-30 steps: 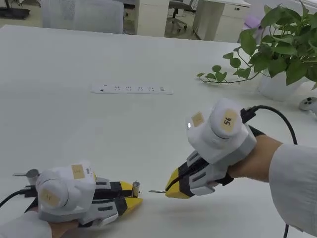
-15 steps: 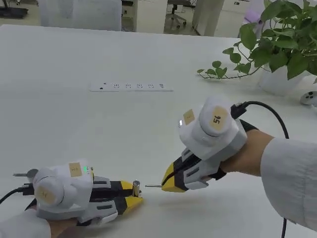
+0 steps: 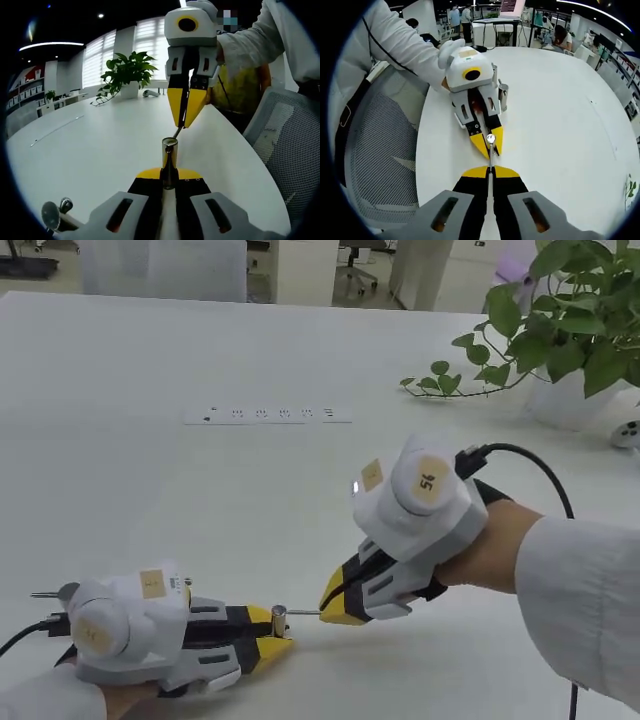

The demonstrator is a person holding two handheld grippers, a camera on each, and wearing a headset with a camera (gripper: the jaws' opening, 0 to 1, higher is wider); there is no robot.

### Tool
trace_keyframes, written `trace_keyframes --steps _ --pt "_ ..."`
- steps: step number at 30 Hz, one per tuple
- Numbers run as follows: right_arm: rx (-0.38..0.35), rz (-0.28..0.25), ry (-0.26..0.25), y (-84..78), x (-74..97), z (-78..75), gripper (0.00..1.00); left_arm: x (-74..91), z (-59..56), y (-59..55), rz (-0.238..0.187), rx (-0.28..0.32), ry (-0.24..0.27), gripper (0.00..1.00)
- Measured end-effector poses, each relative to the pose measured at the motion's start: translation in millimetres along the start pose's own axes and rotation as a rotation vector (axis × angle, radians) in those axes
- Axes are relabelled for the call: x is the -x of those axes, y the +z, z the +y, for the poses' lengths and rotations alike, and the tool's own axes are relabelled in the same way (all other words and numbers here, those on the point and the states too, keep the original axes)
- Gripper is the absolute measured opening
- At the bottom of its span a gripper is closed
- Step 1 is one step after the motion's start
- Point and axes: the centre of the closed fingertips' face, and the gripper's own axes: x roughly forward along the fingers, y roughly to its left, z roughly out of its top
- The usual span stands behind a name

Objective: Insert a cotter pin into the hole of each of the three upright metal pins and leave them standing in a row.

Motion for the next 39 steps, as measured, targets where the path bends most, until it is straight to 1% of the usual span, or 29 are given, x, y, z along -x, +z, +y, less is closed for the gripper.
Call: trace_keyframes --steps 5,16,26,35,39 --pt "0.003 -0.006 -0.001 1.5 -0.1 -0.3 0.03 -0.4 0.4 -0.2 -0.001 0.002 -0.001 0.06" --pt "0.023 0.0 0.012 5.2 -4.6 -0.1 0.03 -0.3 0.1 -0.9 0.0 0.0 -0.002 0.06" --pt "0.032 -0.01 0.025 10.4 -13.9 0.3 0.03 -1.1 -0.2 -1.6 -0.001 -0.001 -0.002 0.06" --pt "0.072 -0.009 0.036 19.6 -20.9 0.6 0.03 -1.2 0.0 -2.0 -0.002 -0.001 -0.003 0.06" --pt "0.105 -0.002 0.039 21.4 -23.2 0.4 0.03 -1.1 0.0 -2.0 -0.003 -0.001 -0.003 0.06"
